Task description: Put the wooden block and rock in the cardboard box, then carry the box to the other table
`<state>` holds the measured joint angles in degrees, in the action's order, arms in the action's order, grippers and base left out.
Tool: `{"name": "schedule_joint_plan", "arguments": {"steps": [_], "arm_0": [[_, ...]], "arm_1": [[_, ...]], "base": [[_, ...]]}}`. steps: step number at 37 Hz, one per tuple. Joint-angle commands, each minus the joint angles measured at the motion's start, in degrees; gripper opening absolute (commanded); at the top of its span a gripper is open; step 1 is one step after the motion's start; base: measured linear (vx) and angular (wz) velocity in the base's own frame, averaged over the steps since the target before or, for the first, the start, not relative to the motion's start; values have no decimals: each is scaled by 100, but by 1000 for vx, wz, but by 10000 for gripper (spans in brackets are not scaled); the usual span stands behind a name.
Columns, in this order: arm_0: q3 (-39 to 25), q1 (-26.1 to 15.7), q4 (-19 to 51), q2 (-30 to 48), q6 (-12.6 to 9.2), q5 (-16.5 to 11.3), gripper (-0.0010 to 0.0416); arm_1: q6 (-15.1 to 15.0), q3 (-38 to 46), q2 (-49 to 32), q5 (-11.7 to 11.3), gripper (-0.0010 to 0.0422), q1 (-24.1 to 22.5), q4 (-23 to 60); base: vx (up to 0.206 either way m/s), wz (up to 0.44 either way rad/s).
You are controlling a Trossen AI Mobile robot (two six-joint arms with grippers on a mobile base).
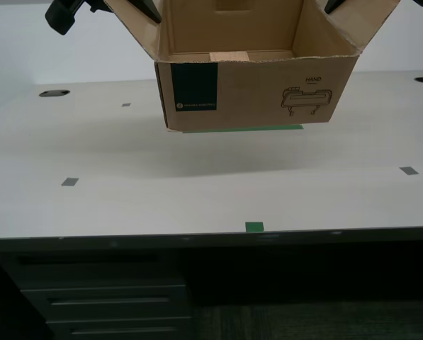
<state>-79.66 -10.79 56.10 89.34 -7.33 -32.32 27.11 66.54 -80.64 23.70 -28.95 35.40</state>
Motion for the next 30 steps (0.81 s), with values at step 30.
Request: {"name": "schedule_joint_plan", "arguments": {"steps": [30], "arm_0": [[-13, -15, -205, 37, -22, -39, -1]], "arm_1": [[407, 7, 9, -326, -1, -4, -345]], "base": [[-135, -67]]}}
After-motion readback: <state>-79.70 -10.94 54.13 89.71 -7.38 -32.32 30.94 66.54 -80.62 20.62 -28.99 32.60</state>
